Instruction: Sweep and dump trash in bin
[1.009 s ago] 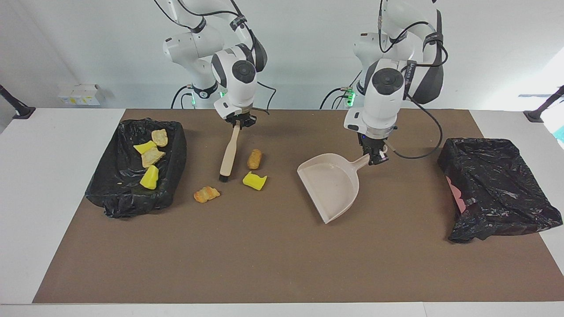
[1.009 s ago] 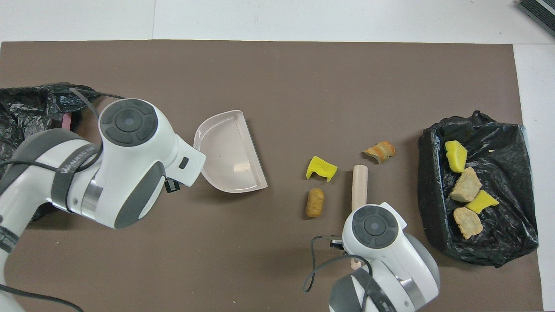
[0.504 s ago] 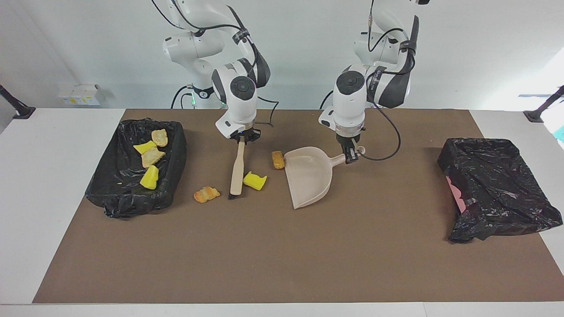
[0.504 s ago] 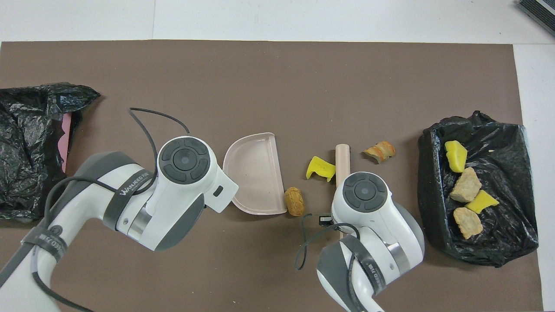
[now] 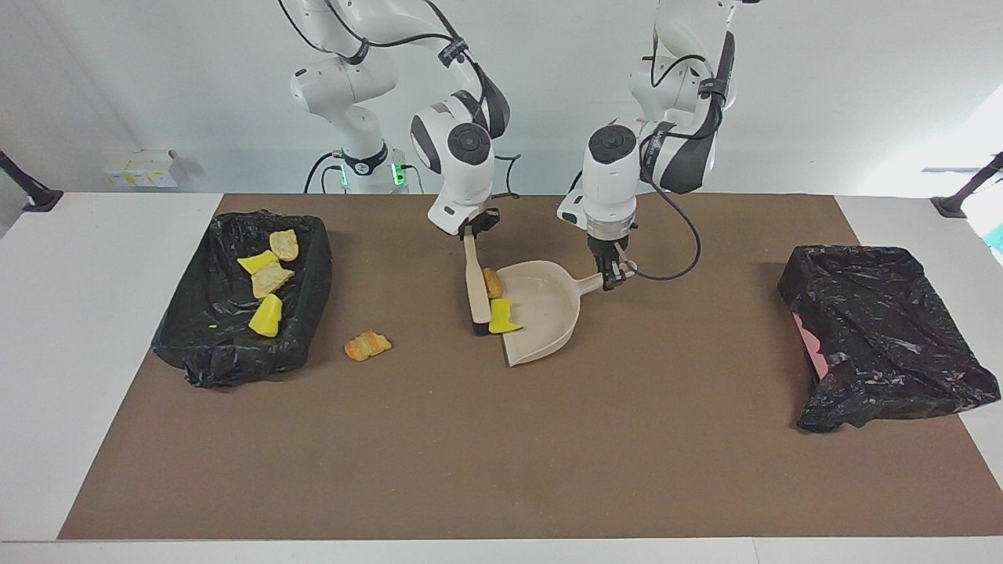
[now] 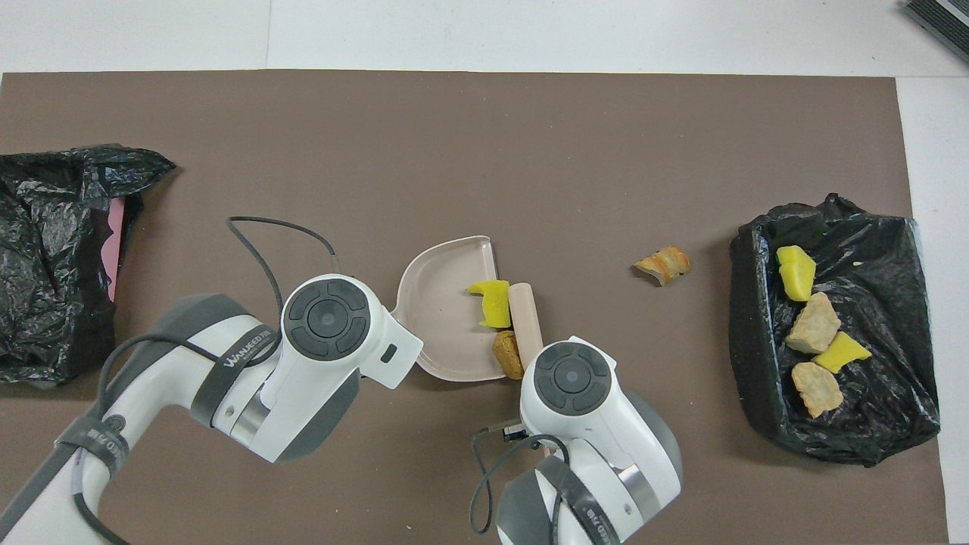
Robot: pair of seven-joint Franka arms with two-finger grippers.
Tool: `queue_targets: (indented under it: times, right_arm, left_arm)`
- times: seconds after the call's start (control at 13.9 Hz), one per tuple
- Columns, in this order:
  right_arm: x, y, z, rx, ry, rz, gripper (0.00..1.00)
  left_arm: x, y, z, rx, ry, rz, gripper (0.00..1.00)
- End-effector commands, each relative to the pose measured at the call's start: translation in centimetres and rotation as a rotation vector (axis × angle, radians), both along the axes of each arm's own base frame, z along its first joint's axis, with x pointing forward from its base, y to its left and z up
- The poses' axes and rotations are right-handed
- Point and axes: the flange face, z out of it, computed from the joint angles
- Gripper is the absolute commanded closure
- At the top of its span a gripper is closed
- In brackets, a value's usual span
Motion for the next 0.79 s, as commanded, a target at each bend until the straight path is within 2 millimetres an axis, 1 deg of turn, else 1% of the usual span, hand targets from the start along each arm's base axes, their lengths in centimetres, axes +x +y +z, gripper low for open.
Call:
queue_targets:
  times: [0.0,0.07,0.22,0.29,0.36,0.5,0.65,0.72]
  right_arm:
    - [-0.8,3.3,1.9,0.077,0.018,0.071,1.00]
    - [-0.1,3.6,2.8,0.083,0.017,0.069,1.00]
    - [1.2,4.2,5.6,0.105,-0.003,0.068,1.00]
    - [2.0,4.0,6.8,0.111,-0.011,0.059,1.00]
    - [3.2,2.8,7.4,0.102,-0.019,0.037,1.00]
    - [5.8,-0.4,7.7,0.090,-0.036,-0.026,1.00]
    - [8.1,-4.2,7.2,-0.012,-0.081,-0.022,1.00]
    - [9.3,-6.2,7.5,-0.062,-0.094,-0.027,1.00]
  left_arm:
    - [-1.0,-0.3,-1.1,-0.031,-0.048,0.005,1.00]
    - [-0.9,0.0,-1.7,-0.051,-0.065,-0.004,1.00]
    - [-0.3,-0.1,-1.7,-0.079,-0.084,0.006,1.00]
    - [-0.2,-0.1,-1.7,-0.095,-0.075,0.024,1.00]
    - [-0.1,0.1,-1.7,-0.107,-0.069,0.040,1.00]
    - [0.3,0.5,-1.8,-0.107,-0.070,0.052,1.00]
    - [0.4,0.6,-1.7,-0.109,-0.071,0.064,1.00]
    - [0.6,0.6,-1.7,-0.114,-0.070,0.074,1.00]
